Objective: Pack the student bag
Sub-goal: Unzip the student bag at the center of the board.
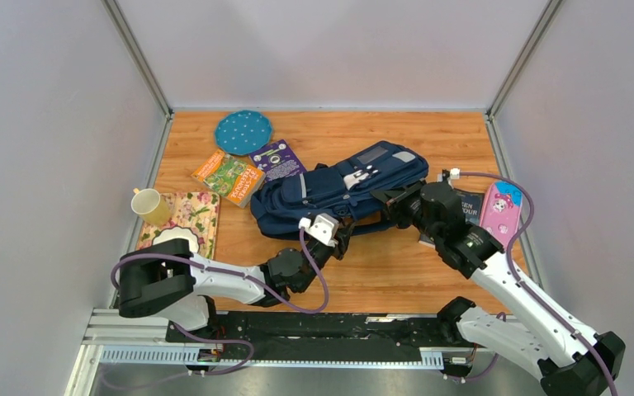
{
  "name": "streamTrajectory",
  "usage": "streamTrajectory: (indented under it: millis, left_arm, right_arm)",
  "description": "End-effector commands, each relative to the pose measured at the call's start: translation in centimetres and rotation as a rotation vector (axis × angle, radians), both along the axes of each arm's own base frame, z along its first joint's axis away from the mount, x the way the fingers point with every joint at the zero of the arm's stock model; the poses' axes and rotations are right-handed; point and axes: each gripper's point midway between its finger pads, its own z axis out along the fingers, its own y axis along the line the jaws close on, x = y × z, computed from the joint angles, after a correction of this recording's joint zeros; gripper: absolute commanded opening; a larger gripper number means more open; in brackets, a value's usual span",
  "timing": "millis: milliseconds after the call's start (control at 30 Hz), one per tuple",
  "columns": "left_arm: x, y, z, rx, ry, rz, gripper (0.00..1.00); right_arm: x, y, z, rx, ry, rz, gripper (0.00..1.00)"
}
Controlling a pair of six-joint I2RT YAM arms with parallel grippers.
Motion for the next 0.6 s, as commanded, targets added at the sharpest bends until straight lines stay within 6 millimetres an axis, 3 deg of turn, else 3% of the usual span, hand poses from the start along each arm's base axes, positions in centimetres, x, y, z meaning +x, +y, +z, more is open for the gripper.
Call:
streamTrajectory:
  millis: [0, 200, 467, 533, 567]
  left_arm:
    - [0.9, 0.5, 3.3, -0.106, -0.038, 0.076, 0.31]
    - [0.9, 1.3, 2.6, -0.076, -0.029, 0.087, 0.0]
    - [-0.9, 3.2, -0.1, 0.042, 0.025, 0.004, 0.0]
    - [-1.5, 3.7, -2.1, 0.115, 0.058, -0.026, 0.0]
    - [-1.8, 4.0, -1.8, 0.118, 0.058, -0.043, 0.0]
  right_arm:
    - [-0.9, 1.1, 5.6, 0.165, -0.124, 0.05, 0.0]
    - [0.1, 0.0, 5.4, 0.124, -0.15, -0.017, 0.0]
    - [2.1, -2.4, 7.0, -0.024, -0.26, -0.097, 0.0]
    - [2.8, -2.6, 7.6, -0.05, -0.279, -0.085, 0.0]
    - [3.1, -2.8, 7.6, -0.073, -0.289, -0.075, 0.0]
